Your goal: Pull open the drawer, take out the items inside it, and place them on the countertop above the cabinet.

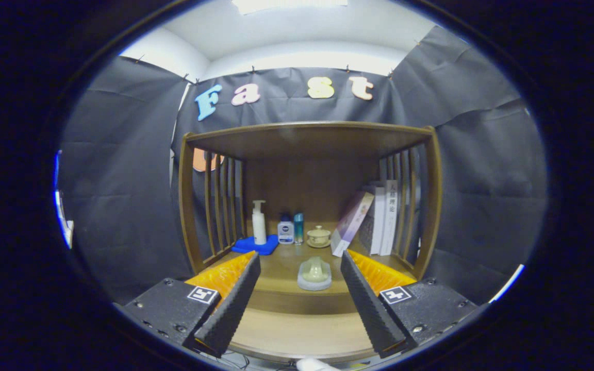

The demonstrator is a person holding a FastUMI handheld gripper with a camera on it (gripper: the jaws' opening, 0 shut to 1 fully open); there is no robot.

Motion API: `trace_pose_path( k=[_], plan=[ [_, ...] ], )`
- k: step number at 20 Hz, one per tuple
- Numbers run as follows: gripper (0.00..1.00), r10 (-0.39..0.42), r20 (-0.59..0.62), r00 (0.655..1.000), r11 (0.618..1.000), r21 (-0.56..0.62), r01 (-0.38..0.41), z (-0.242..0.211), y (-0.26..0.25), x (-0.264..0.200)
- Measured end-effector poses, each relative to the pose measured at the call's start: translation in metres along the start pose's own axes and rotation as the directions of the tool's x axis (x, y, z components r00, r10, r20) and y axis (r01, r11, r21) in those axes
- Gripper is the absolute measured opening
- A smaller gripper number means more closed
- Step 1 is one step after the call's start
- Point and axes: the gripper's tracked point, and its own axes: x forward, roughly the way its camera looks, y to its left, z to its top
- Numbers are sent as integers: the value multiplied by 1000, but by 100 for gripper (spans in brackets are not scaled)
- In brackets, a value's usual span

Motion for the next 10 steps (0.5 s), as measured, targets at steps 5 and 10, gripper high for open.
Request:
trace_pose_path(
  k=[5, 10],
  plan=[
    [99, -14, 31, 999, 1000, 12, 14, -41, -1, -41],
    [99, -10, 40, 999, 1000, -5, 10, -93, 1, -68]
  ],
)
